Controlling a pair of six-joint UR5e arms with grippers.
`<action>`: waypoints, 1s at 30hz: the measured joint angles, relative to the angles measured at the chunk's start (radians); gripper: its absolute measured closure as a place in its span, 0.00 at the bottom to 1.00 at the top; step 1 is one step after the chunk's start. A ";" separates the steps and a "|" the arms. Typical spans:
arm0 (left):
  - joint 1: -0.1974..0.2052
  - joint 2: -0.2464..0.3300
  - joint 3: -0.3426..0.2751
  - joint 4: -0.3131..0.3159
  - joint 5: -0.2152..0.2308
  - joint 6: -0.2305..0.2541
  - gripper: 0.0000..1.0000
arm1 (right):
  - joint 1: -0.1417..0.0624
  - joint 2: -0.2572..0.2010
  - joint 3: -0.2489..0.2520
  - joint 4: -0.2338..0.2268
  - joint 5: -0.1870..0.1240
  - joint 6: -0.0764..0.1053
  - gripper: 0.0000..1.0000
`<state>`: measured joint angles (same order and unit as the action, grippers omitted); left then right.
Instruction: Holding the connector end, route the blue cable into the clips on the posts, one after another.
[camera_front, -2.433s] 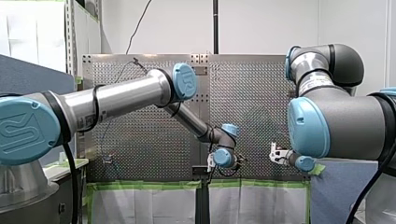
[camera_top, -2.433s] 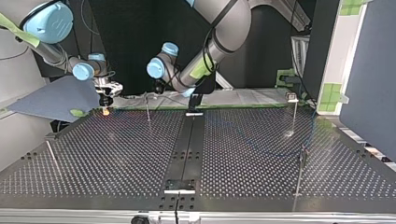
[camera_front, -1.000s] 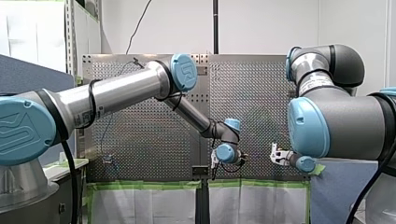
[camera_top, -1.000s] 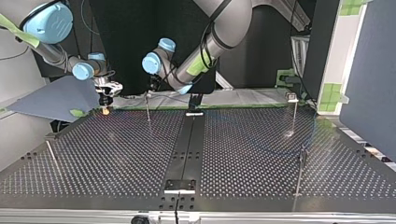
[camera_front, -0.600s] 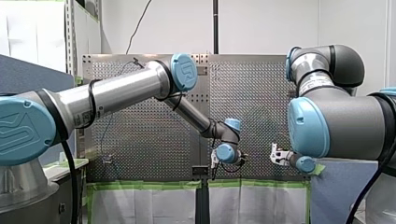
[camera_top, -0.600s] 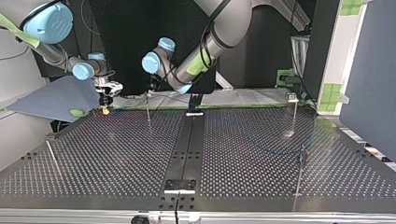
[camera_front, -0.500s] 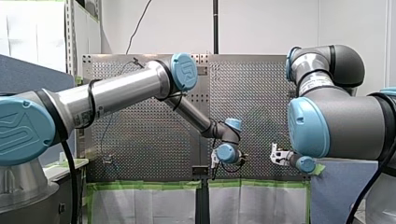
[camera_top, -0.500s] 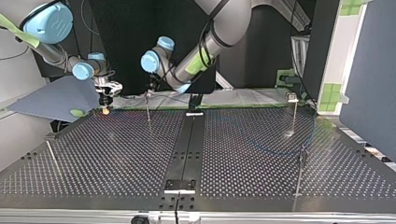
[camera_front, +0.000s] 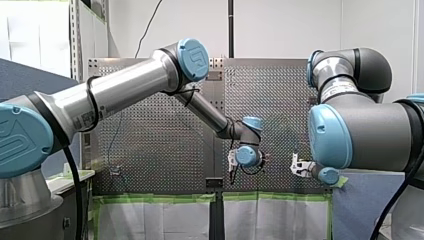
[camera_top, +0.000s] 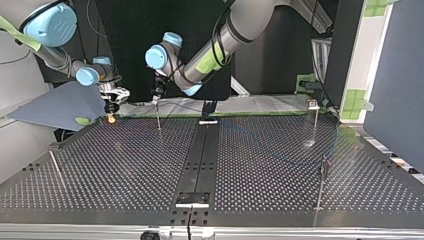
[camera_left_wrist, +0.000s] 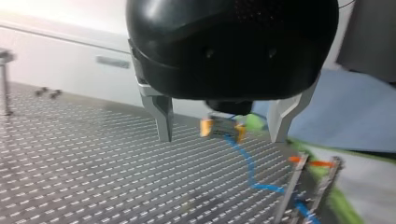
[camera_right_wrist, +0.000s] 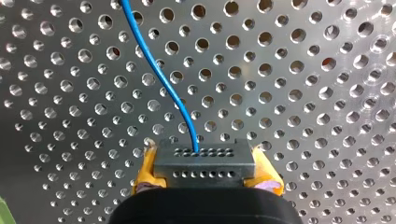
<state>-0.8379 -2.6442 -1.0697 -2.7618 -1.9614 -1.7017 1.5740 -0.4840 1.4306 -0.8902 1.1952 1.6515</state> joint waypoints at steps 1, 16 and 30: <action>0.001 0.009 -0.010 0.010 -0.008 -0.007 0.00 | 0.000 0.000 0.000 0.000 0.000 0.000 1.00; 0.054 0.151 -0.151 0.151 -0.098 -0.142 0.00 | -0.001 0.000 0.000 0.000 -0.002 0.017 1.00; 0.057 0.266 -0.266 0.206 -0.134 -0.156 0.00 | 0.006 0.001 0.000 -0.001 -0.021 0.040 1.00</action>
<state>-0.7812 -2.3779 -1.3359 -2.5560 -2.0953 -1.8580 1.5802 -0.4828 1.4305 -0.8912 1.1742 1.6917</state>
